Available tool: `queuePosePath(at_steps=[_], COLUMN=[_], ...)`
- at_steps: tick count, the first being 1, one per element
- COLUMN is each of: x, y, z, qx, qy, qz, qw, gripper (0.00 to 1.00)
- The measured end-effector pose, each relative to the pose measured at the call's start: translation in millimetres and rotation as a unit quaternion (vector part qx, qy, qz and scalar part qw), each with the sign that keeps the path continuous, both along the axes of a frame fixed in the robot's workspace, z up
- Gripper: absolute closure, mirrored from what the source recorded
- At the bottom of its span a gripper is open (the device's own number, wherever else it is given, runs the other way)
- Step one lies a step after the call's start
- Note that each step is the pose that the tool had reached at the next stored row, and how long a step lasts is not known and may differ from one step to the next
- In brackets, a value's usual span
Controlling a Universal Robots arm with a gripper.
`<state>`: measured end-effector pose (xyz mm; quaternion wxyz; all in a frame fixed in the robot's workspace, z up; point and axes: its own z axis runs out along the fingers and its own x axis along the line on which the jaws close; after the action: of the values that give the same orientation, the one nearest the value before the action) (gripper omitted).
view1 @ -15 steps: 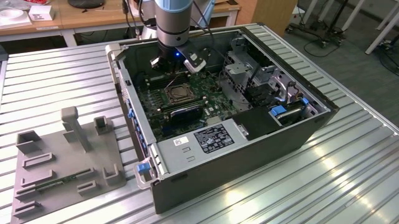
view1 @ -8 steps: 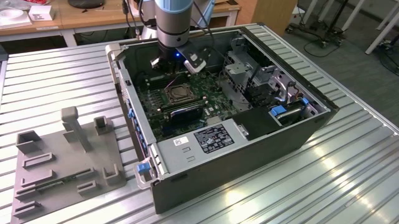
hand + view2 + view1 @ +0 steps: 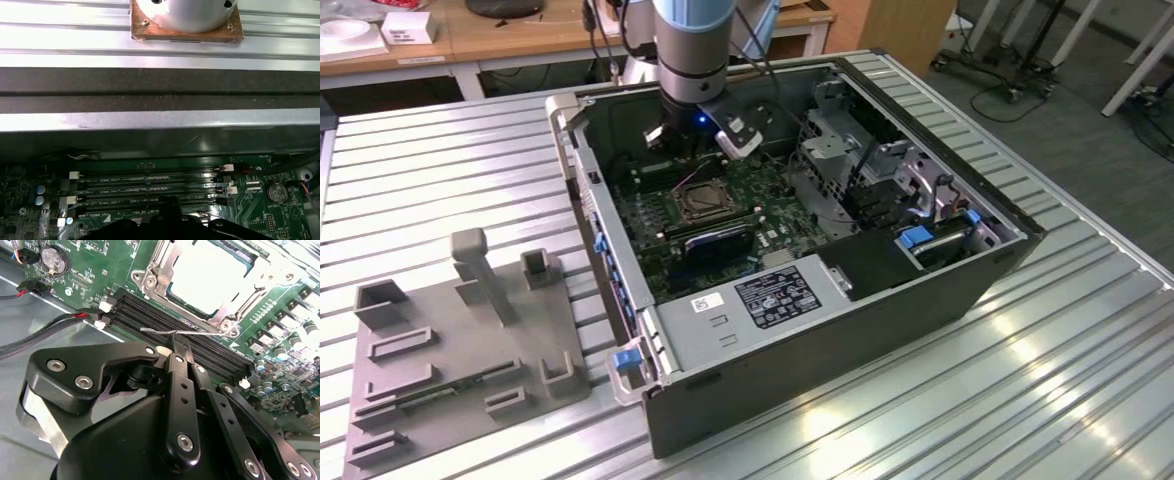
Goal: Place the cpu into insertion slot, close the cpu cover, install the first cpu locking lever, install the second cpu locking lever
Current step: 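Install the first cpu locking lever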
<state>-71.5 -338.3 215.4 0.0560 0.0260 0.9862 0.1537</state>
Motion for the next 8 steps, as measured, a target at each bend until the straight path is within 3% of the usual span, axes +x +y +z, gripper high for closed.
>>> queuePosePath(at_steps=[8], x=[2.8], y=[-0.1], z=[-5.7], qx=[0.0], qy=[0.0], qz=[0.0], qw=[1.0], gripper=[0.89])
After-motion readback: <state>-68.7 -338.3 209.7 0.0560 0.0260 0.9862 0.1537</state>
